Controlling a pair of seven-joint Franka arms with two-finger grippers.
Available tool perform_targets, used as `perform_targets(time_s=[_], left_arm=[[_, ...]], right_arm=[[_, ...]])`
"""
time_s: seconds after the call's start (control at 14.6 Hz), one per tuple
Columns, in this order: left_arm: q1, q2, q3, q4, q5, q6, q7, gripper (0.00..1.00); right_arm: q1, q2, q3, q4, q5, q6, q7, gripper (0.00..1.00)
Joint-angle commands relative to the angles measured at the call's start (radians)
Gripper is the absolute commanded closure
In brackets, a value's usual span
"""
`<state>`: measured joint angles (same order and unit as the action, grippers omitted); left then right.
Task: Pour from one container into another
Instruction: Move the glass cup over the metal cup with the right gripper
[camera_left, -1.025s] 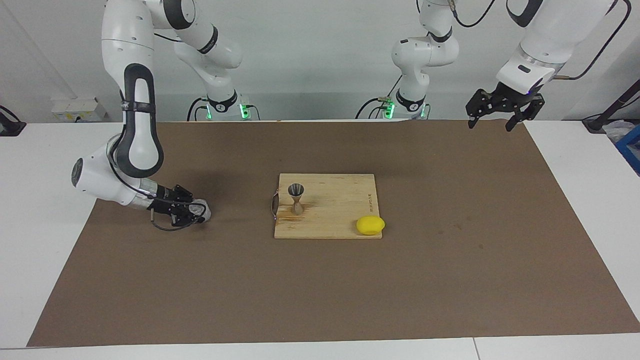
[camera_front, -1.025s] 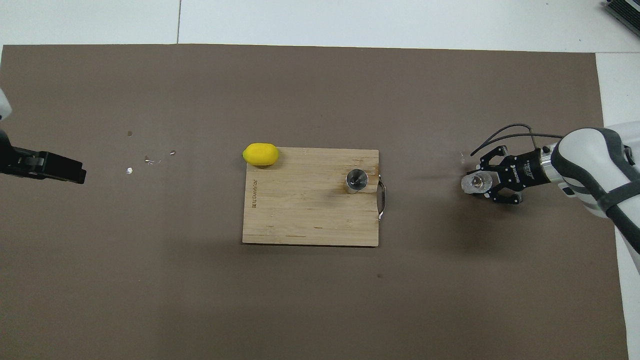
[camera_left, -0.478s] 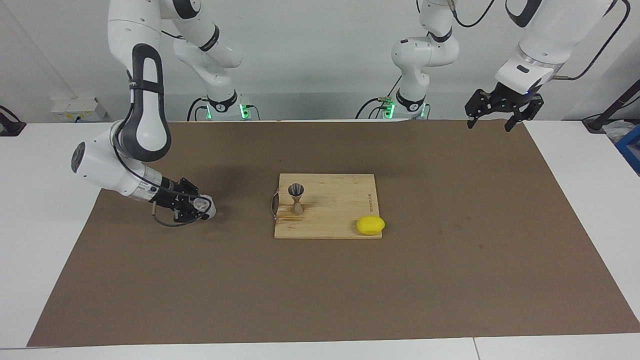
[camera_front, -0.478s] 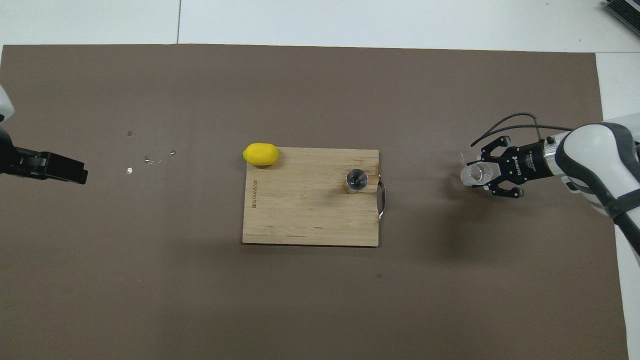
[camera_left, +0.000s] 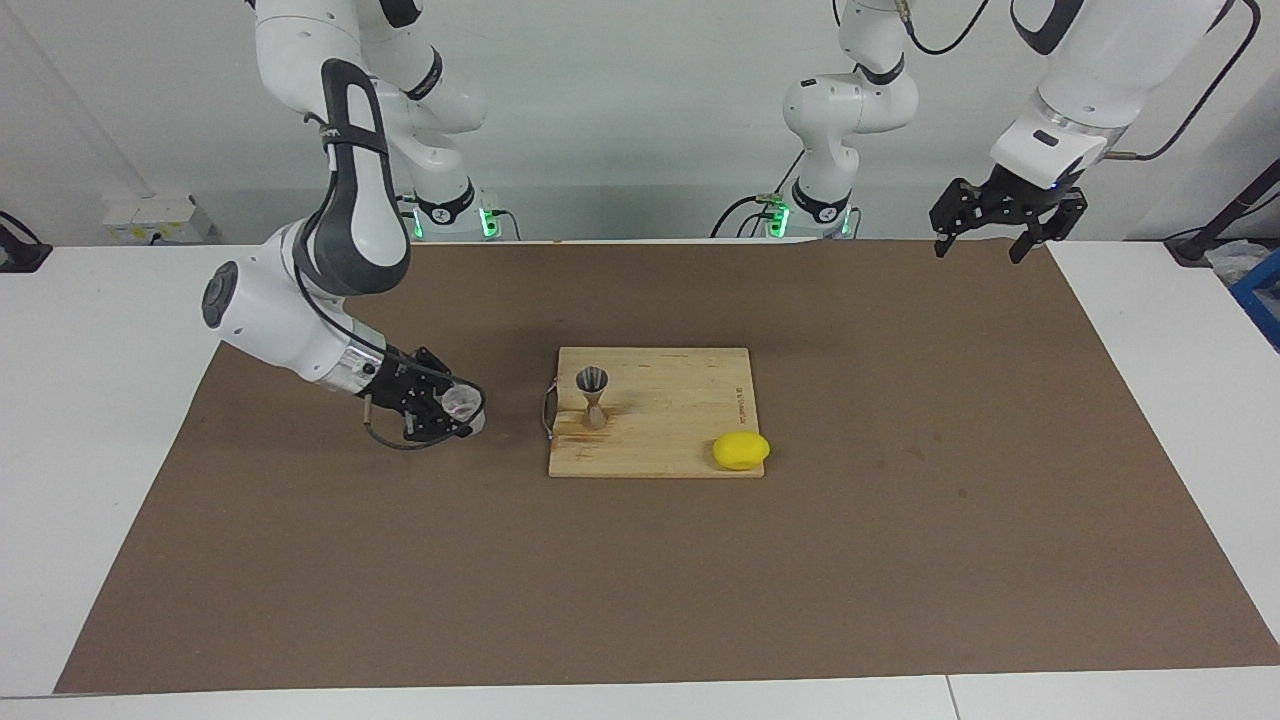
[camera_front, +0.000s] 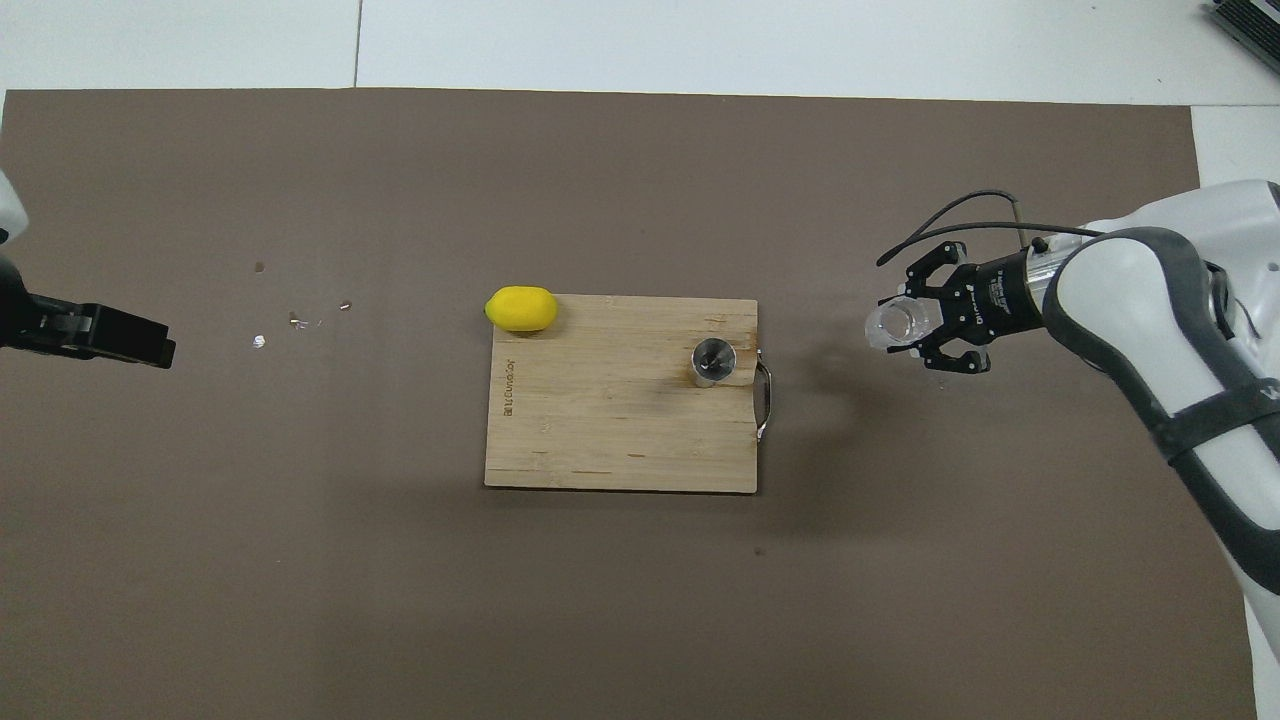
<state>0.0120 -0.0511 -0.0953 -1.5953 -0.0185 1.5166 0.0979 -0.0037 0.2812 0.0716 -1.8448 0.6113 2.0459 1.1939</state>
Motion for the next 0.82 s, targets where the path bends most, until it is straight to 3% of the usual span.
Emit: perform_targets(time_s=[0.0,0.27,0.55,0.75], left_arm=[[0.008,-0.013,-0.004,-0.015,0.011,-0.007,0.009,0.0],[0.008,-0.013,-0.004,-0.015,0.011,-0.007,0.009,0.0],[0.008,-0.013,-0.004,-0.015,0.009,-0.007,0.009,0.0],[0.008,-0.013,-0.004,-0.015,0.011,-0.007,0.009,0.0]], right_arm=[[0.063,0.007,-0.003,0.053,-0.051,0.017,0.087,1.0],[0.142,0.019,0.0,0.108,-0.209,0.031,0.248,1.0],[0.223,0.018,-0.001,0.113,-0.324,0.059,0.294,1.0],[0.251,0.015,-0.003,0.11,-0.35,0.057,0.312,1.0]])
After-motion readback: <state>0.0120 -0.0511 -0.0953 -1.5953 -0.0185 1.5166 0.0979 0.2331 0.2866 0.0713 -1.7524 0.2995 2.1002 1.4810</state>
